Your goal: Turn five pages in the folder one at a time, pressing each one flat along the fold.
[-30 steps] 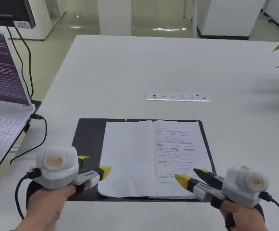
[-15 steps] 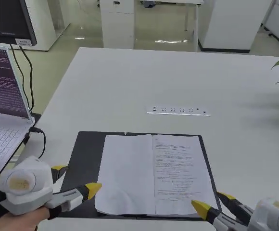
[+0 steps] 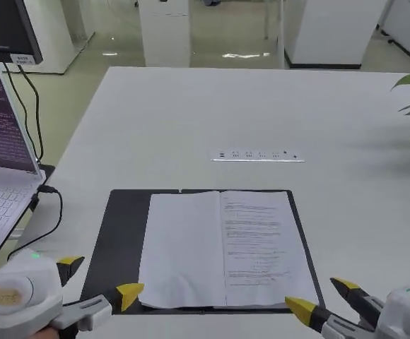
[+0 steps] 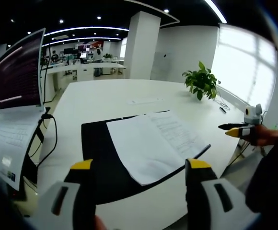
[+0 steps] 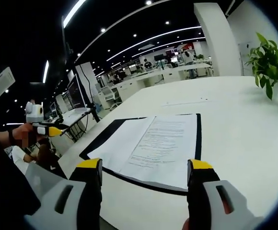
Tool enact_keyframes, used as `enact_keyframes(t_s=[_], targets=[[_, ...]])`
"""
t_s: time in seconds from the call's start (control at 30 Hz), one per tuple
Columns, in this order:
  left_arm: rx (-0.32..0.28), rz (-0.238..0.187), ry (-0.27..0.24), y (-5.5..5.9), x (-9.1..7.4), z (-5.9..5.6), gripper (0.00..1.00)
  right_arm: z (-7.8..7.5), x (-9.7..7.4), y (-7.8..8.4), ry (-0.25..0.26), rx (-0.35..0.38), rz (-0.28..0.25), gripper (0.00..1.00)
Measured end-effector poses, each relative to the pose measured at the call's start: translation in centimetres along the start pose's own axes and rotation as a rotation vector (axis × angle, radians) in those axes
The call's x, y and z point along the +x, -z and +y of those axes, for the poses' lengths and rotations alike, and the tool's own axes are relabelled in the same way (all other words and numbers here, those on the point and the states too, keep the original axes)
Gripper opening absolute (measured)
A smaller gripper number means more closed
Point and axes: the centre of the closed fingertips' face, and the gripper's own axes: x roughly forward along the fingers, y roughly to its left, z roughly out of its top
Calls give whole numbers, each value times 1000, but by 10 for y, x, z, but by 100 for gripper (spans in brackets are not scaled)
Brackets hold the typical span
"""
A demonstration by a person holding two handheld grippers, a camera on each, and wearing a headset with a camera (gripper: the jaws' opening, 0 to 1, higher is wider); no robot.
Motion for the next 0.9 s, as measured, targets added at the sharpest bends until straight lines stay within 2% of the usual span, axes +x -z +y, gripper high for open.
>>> enact_keyframes(t_s=[0.13,0.27,0.43,0.67,0.9], targets=[[-8,10,2,5,3,-4,77,1,-1,1,-1,10,-1,72],[-11,7,5,5,5,-7,77,1,-3,3,0,5,5,74],[-2,27,14,7,9,-12,77,1,-5,8,2,-5,24,74],[2,26,25,5,12,-17,76,-3,-12,8,16,33,-3,73],[29,57,47,9,18,-27,76,-3,-19,13,23,30,0,74]])
